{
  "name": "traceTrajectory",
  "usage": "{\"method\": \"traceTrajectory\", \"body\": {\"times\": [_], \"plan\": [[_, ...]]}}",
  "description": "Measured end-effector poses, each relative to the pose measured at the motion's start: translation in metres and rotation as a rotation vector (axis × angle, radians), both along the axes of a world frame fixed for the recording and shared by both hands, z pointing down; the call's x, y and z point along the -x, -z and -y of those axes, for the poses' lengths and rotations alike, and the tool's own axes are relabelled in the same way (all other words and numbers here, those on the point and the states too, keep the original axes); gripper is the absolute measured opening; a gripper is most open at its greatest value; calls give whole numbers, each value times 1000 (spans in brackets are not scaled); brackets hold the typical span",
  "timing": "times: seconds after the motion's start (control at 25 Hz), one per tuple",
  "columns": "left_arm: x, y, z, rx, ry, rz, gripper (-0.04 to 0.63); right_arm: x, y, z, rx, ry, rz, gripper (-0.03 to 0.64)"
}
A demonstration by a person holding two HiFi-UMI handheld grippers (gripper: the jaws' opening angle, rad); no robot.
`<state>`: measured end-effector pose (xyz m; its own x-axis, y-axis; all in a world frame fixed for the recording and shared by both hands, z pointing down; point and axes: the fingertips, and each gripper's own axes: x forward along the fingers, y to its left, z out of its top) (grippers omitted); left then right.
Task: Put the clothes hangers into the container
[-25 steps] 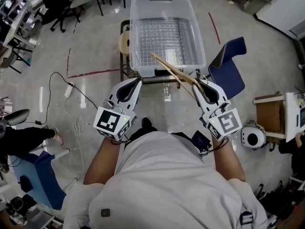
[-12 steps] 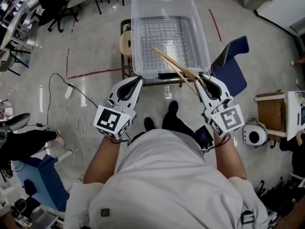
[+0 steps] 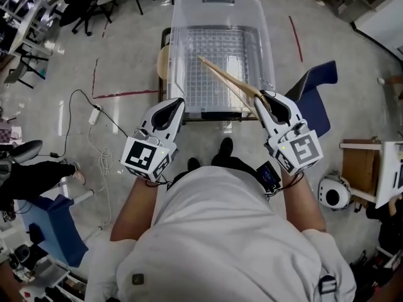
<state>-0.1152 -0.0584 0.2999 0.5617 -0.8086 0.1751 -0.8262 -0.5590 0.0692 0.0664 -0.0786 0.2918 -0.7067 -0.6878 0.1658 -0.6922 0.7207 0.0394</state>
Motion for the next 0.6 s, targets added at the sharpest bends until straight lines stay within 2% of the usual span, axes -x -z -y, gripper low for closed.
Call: {"method": "traceTrajectory", "body": {"times": [0.28,0.6], "plan": [[-31,-9,42,-11,56,22,17,-16,0,54,-8,73,68,63],[-27,-22,76,17,93,37,17,-10,-13,99,26,101,106,63]]}}
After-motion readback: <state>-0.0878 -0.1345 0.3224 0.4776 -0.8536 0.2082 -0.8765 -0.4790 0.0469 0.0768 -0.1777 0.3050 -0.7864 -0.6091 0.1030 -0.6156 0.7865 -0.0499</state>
